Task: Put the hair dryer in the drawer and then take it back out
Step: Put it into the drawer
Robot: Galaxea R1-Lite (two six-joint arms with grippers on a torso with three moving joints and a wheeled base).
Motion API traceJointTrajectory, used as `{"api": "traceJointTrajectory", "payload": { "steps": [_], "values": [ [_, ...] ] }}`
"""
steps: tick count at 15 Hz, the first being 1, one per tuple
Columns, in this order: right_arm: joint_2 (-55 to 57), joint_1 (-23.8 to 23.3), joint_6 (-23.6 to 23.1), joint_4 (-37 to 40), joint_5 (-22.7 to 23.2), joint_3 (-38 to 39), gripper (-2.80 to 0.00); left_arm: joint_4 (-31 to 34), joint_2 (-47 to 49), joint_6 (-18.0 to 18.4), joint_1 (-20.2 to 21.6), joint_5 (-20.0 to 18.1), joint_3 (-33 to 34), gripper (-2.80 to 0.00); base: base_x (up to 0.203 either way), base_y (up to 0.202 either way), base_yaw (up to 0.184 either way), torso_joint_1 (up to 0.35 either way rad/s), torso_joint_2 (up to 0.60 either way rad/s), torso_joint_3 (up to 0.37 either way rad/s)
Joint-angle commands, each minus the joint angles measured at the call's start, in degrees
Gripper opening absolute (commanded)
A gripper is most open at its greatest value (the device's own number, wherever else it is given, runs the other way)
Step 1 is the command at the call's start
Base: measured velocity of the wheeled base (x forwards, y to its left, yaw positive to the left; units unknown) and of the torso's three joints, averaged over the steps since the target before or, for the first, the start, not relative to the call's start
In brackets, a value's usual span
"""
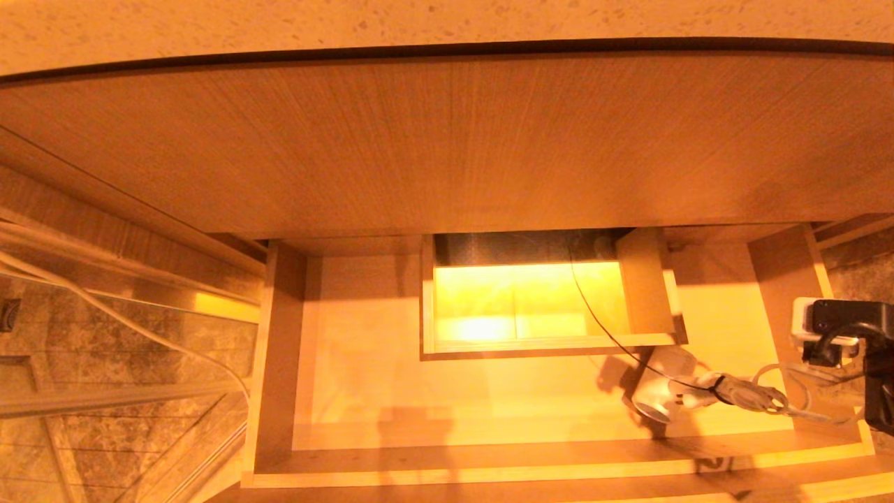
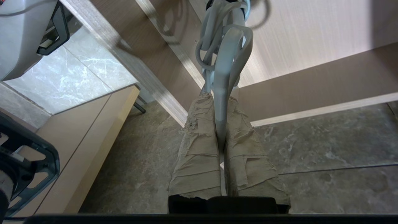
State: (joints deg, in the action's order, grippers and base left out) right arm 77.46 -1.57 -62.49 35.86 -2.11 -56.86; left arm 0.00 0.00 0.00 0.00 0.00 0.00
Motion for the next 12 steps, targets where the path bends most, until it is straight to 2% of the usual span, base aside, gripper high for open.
{"api": "traceJointTrajectory", "payload": {
  "steps": [1,12],
  "values": [
    [2.37,-0.37,-0.35,-0.23,0.0,-0.01,-2.8,0.0,0.0,0.0,0.0,0.0,0.0,0.0,0.0,0.0,0.0,0.0,0.0,0.0],
    [11.7,-10.31,-1.13,-7.7,-0.26,-0.34,-2.8,0.0,0.0,0.0,0.0,-0.02,0.0,0.0,0.0,0.0,0.0,0.0,0.0,0.0]
  ]
}}
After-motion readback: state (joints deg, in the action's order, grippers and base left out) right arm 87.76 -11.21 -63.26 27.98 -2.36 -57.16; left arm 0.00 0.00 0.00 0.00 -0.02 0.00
